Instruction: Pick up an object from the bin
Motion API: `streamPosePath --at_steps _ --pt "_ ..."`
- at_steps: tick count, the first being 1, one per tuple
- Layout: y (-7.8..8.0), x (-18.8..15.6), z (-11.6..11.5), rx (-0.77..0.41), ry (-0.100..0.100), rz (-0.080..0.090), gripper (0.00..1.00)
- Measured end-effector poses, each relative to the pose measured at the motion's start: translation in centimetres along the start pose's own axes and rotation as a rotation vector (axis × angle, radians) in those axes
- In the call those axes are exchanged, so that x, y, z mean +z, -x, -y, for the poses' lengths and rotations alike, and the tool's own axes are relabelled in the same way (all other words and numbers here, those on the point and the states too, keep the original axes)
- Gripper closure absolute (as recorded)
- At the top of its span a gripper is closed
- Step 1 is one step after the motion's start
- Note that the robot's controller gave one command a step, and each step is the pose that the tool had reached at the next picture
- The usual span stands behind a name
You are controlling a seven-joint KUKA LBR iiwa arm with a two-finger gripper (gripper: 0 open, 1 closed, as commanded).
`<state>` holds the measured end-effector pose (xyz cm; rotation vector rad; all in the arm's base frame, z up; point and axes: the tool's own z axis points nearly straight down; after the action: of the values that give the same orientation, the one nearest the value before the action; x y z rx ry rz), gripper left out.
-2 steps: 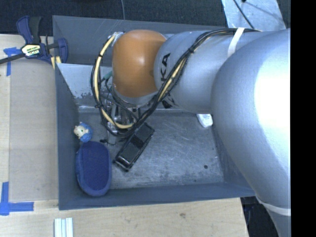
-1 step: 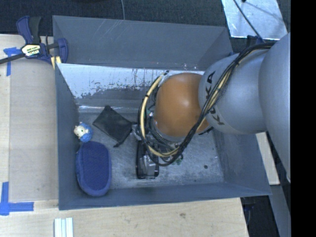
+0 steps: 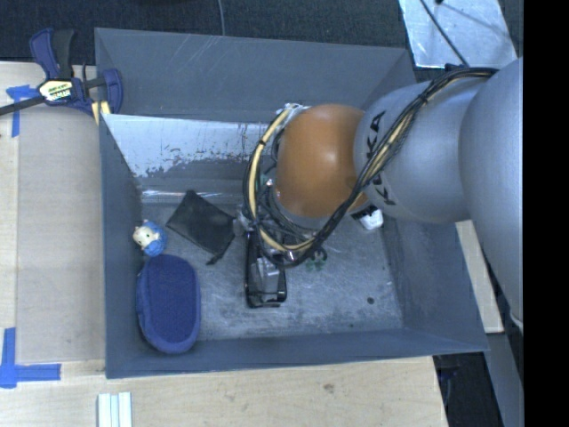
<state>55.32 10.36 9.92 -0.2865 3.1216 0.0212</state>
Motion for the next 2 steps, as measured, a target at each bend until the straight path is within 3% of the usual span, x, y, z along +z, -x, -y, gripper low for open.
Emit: streamPosePath --at_steps 2 --pt "0.07 -0.03 0.05 0.004 0.001 -0.004 0.00"
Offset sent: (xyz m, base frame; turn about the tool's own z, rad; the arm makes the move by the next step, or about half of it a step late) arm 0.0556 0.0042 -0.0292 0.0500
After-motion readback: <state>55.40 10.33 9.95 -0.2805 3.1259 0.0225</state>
